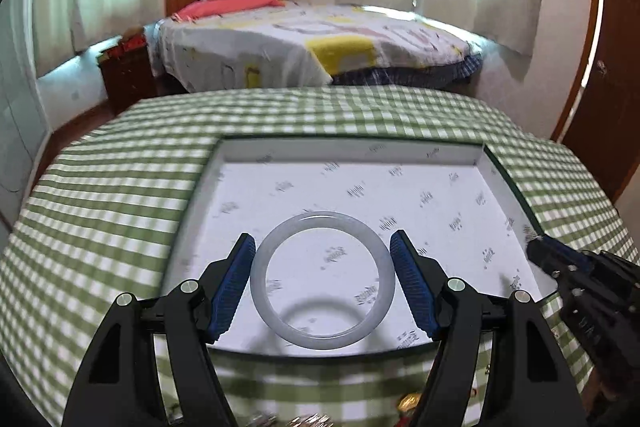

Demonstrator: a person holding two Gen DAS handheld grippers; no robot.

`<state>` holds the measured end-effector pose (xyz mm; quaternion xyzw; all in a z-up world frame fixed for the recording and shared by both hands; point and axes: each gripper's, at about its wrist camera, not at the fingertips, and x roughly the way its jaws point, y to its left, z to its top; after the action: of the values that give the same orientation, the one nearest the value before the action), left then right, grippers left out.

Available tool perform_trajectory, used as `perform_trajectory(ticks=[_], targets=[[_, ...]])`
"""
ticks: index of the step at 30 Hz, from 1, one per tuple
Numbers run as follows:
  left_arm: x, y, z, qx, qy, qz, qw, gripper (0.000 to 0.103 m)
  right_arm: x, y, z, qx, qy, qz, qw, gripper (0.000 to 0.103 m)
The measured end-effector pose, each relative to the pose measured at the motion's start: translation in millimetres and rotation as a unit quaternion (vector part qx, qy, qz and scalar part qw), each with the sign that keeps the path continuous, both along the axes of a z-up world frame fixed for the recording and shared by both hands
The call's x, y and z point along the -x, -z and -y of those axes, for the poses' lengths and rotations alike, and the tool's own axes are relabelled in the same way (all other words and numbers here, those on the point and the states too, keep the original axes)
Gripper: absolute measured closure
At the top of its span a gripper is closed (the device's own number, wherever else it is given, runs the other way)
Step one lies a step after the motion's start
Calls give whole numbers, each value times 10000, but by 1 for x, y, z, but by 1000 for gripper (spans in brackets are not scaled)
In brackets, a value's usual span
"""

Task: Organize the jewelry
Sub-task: 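Carry the bangle into the tray with the left tool while the right tool carries the hairpin there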

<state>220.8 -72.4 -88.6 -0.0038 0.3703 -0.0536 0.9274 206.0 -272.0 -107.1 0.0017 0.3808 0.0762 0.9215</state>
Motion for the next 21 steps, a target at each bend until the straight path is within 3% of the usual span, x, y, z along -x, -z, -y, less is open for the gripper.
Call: perform_trajectory(ticks=[7, 13, 15, 20, 21], targets=[[-12, 30, 15, -138, 138, -473, 9987, 35, -11, 19, 3, 49, 115, -246, 9996, 91], [-19, 37, 17, -114, 145, -728, 9972, 35, -15, 22, 4, 28, 150, -337, 9993, 90], [-22, 40, 19, -128, 167, -832, 9963, 35, -16, 22, 5, 17, 156, -365, 9992, 86], [-22, 40, 21, -127, 214, -810, 9964, 29, -12, 18, 1, 27, 113, -275, 9996, 61], [-21, 38, 21, -139, 213, -779, 9966, 28, -11, 16, 1, -12, 116, -240, 9996, 60]])
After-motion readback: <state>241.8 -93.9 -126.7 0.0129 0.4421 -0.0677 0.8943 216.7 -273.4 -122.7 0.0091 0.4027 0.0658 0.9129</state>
